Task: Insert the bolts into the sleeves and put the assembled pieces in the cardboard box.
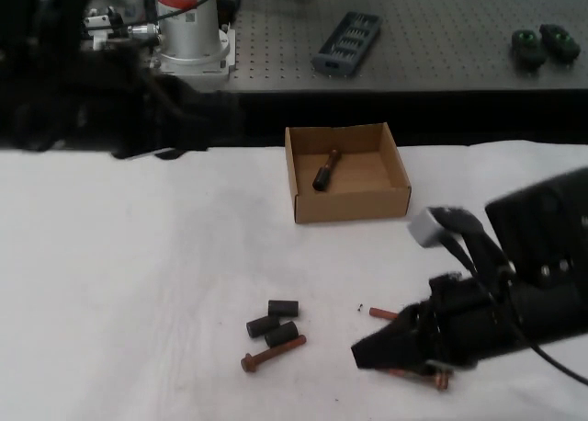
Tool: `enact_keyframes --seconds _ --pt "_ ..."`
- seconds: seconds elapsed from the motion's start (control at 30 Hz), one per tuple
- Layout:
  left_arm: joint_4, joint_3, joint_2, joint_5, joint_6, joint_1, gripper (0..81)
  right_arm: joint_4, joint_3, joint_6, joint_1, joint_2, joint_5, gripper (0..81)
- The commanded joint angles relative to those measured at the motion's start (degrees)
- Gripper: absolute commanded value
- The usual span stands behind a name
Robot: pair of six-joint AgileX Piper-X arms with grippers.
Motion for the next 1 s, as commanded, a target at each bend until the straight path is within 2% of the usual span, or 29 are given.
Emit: enact_keyframes --seconds 0.0,0.13,0.27,0.47,0.57,0.8,0.97 --pt "-9.43 8.16 -5.86 0.45 -6.43 1.7 11.0 4.7 -3.89 -8.93 0.08 0.11 1.13 12.4" --pt "-18.4 16.16 -10.48 -1.96 -10.64 1.92 11.0 6.73 -7.14 -18.34 0.08 0.5 3.35 12.4" --pt "-25.05 23.06 -12.82 -4.18 -13.35 1.92 11.0 6.72 -9.8 -24.46 0.08 2.78 3.54 12.4" --pt "-31.21 30.57 -13.12 -4.2 -15.59 1.92 11.0 7.25 -13.02 -26.17 0.32 9.72 1.48 12.4" --pt "-32.02 32.96 -13.12 -4.2 -15.59 1.92 11.0 9.99 -15.68 -27.2 1.87 13.62 0.44 12.4" --pt "-34.5 35.16 -13.23 -4.2 -15.59 1.96 11.0 18.27 -23.05 -37.85 7.14 20.87 1.42 12.4" --pt "-34.5 35.16 -13.23 -4.2 -15.59 1.96 11.0 19.58 -26.61 -42.51 8.06 23.49 2.55 12.4"
